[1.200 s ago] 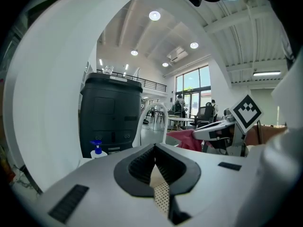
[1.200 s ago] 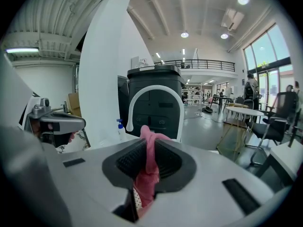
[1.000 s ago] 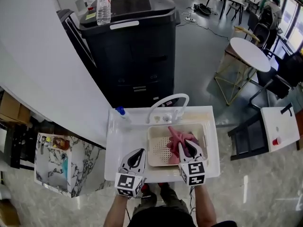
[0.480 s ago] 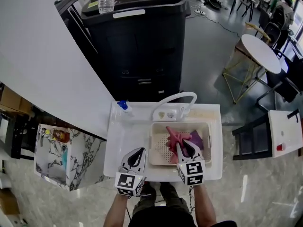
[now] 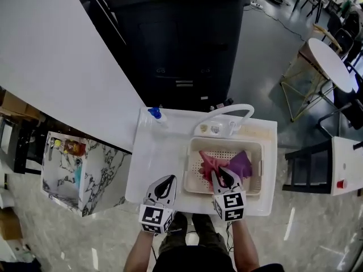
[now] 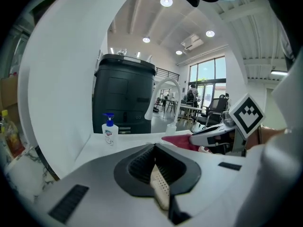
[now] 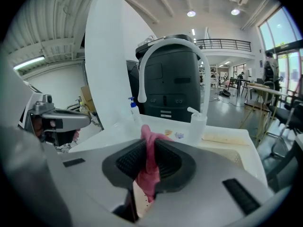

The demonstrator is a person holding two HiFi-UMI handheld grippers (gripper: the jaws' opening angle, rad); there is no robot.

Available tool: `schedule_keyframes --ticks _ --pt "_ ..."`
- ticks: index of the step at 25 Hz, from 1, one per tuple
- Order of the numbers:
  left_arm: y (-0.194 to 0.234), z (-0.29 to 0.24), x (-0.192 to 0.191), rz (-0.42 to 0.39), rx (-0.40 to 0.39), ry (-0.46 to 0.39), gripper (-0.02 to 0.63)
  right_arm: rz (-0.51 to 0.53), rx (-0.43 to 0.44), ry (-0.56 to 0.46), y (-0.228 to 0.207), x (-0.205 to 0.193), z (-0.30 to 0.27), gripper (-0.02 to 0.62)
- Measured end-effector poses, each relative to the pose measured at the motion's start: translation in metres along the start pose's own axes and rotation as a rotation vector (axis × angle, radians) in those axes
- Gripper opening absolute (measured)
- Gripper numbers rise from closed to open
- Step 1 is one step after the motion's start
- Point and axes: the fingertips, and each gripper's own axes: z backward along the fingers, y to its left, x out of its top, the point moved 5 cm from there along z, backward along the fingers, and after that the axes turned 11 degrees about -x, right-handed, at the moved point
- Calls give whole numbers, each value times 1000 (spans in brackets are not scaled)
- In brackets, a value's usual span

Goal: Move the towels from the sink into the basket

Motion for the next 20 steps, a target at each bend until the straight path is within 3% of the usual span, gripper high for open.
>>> schedule_keyframes --ticks 8,20 --pt "8 -1 -25 33 16 42 8 -7 55 63 18 -26 -22 71" --pt "20 6 -60 70 43 96 8 -7 70 153 29 -66 -48 71"
